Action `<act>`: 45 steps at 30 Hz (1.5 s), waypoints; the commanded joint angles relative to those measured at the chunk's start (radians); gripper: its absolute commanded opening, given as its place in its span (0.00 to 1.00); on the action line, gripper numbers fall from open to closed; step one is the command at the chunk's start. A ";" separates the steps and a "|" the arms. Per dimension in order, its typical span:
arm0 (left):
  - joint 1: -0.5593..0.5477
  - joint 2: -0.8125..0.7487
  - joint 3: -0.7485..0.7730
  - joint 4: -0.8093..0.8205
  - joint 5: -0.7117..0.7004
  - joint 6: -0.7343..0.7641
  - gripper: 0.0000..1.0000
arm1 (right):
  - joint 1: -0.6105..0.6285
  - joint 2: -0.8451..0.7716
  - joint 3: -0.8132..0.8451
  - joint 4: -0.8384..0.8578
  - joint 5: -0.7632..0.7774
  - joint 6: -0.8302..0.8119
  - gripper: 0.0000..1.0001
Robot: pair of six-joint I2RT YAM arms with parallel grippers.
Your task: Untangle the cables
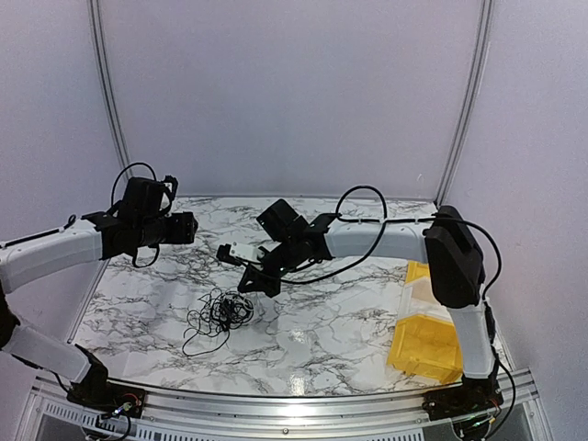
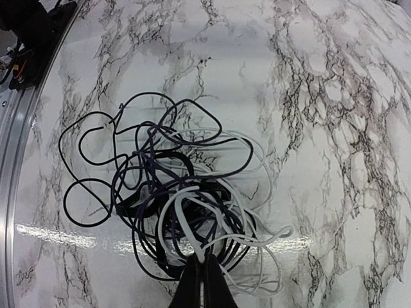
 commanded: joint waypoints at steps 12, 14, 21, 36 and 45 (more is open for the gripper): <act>-0.256 -0.364 -0.458 0.568 0.280 0.005 0.77 | 0.009 -0.335 0.018 -0.092 -0.038 -0.018 0.00; -0.279 -0.370 -0.492 0.630 0.291 -0.004 0.77 | 0.009 -0.341 0.022 -0.100 -0.034 -0.018 0.00; -0.318 -0.304 -0.526 0.802 0.312 0.000 0.76 | 0.009 -0.336 0.066 -0.138 -0.031 -0.018 0.00; -0.367 0.149 -0.390 1.044 0.149 -0.063 0.43 | 0.002 -0.400 0.137 -0.185 -0.194 -0.025 0.00; -0.383 0.276 -0.486 1.150 0.148 -0.186 0.27 | -0.167 -0.420 0.419 -0.215 -0.533 0.056 0.00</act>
